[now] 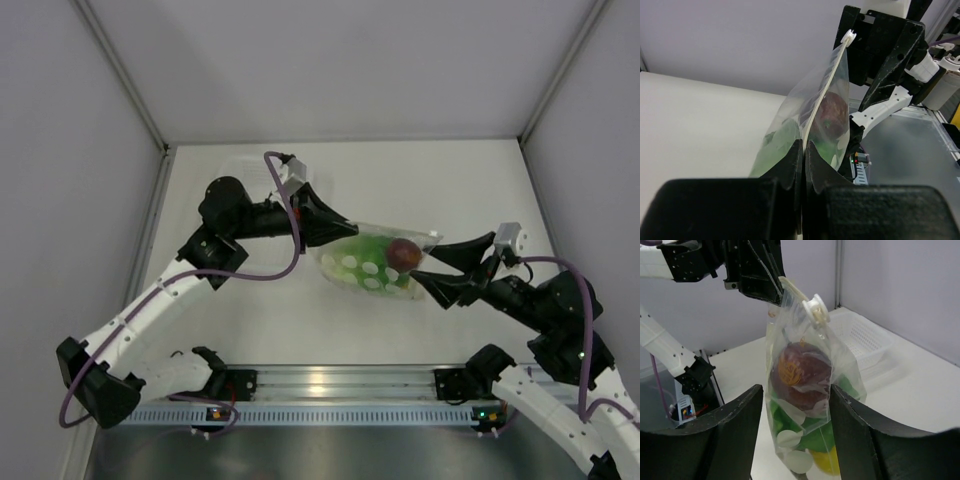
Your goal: Open the zip-top bag and remove the fake food
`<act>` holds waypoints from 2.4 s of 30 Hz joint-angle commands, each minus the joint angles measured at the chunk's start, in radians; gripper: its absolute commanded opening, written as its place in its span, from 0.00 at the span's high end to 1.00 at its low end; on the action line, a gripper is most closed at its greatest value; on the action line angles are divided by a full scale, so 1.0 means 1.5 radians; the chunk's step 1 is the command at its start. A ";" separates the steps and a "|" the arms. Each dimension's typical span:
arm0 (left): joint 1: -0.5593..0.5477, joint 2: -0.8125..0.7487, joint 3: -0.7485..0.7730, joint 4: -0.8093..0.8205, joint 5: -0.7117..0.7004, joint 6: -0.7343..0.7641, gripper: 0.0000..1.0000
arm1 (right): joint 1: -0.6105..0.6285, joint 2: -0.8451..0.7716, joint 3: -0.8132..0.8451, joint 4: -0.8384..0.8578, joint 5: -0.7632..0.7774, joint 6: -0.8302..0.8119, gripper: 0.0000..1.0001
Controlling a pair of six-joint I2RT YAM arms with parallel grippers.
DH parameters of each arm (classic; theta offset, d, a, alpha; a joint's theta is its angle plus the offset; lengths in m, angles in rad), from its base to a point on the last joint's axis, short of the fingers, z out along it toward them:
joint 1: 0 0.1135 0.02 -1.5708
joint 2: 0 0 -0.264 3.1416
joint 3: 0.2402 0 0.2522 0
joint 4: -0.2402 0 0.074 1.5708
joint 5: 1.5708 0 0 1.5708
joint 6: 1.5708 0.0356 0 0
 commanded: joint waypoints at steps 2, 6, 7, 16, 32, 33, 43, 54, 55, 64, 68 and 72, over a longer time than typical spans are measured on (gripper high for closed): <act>-0.008 -0.032 0.021 0.086 0.028 -0.019 1.00 | -0.004 -0.007 -0.003 0.108 -0.023 0.027 0.44; -0.009 -0.039 0.020 0.088 0.022 -0.015 1.00 | -0.004 -0.003 0.003 0.126 0.030 0.011 0.44; -0.009 -0.039 0.022 0.087 0.022 -0.014 1.00 | -0.005 -0.001 0.004 0.130 0.044 0.007 0.44; -0.009 -0.046 0.013 0.086 0.030 -0.012 1.00 | -0.005 0.004 0.021 0.136 0.070 -0.047 0.41; -0.010 -0.023 -0.001 0.107 0.054 -0.024 1.00 | -0.005 0.015 0.043 0.122 -0.049 -0.080 0.62; -0.010 -0.021 0.000 0.107 0.057 -0.025 1.00 | -0.005 0.017 0.046 0.120 -0.046 -0.080 0.62; -0.011 -0.020 -0.004 0.107 0.063 -0.019 1.00 | -0.004 0.025 0.075 0.094 -0.059 -0.115 0.74; -0.011 -0.018 -0.008 0.107 0.054 -0.018 1.00 | -0.004 0.031 0.082 0.060 -0.050 -0.126 1.00; -0.011 -0.018 -0.007 0.107 0.052 -0.018 1.00 | -0.005 0.032 0.083 0.054 -0.048 -0.129 1.00; -0.011 -0.018 -0.059 0.108 -0.009 0.040 1.00 | -0.005 0.126 0.147 -0.080 0.012 -0.126 1.00; -0.010 0.024 -0.091 0.128 0.001 0.065 1.00 | -0.004 0.177 0.165 -0.145 0.003 -0.134 1.00; -0.010 0.078 -0.113 0.146 0.038 0.084 1.00 | -0.004 0.182 0.140 -0.163 -0.004 -0.142 1.00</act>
